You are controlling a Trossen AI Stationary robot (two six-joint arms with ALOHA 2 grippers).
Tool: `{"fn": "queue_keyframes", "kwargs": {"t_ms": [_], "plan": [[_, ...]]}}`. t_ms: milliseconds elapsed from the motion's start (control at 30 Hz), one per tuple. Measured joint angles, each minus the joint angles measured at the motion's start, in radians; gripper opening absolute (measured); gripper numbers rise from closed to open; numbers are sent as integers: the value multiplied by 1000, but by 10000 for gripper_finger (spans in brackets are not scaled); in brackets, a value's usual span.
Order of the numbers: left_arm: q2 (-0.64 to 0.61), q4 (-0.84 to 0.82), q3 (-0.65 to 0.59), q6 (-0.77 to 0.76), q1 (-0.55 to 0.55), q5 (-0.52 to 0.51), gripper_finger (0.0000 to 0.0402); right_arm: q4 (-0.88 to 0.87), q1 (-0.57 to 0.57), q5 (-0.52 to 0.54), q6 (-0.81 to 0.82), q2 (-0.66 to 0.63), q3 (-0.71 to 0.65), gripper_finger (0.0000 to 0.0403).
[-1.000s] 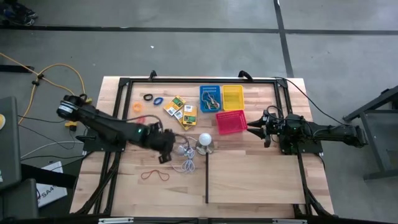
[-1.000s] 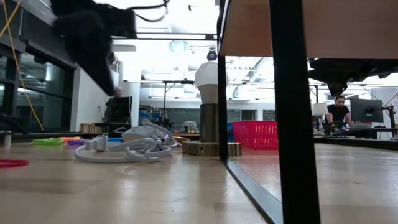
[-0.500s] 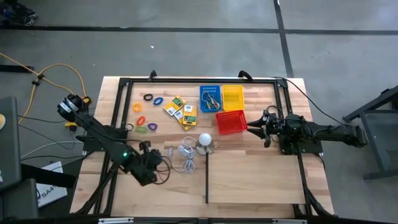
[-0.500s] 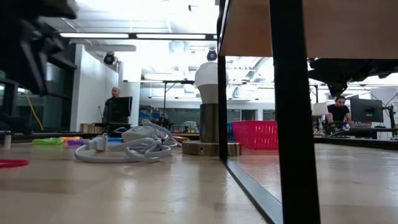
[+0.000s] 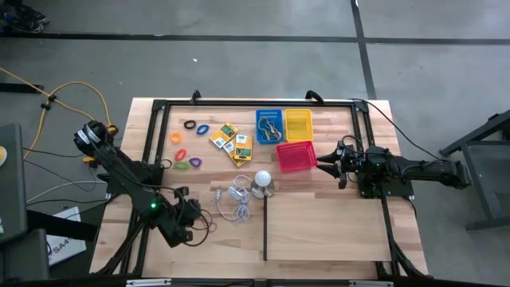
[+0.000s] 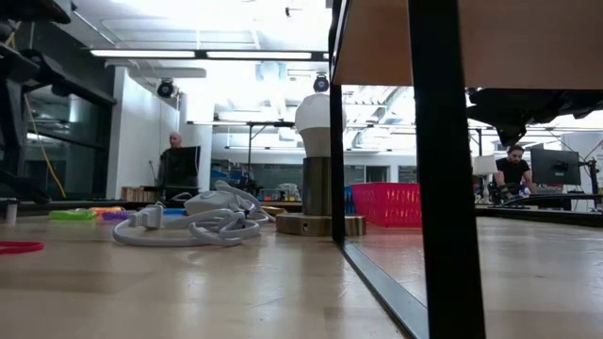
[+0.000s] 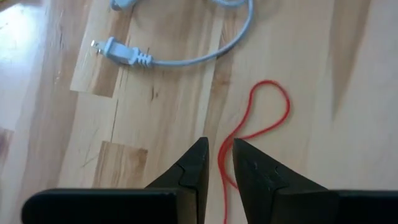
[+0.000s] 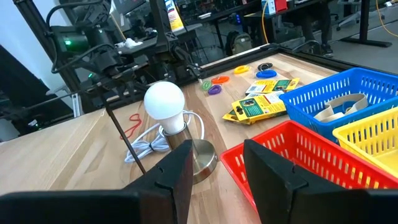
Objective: Pick & Place Office Desk Supplies
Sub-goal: Put the red rubber band into the blue bin
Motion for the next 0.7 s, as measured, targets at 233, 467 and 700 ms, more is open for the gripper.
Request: {"fn": "queue_keyframes", "kwargs": {"t_ms": [233,467,700], "plan": [[61,2,-19,40,0,16,67,0,0,0,0,0,0,130],[79,74,-39,117,21,78,67,0,0,0,0,0,0,130],[79,133,-50,206,91,188,67,0,0,0,0,0,0,130]]}}
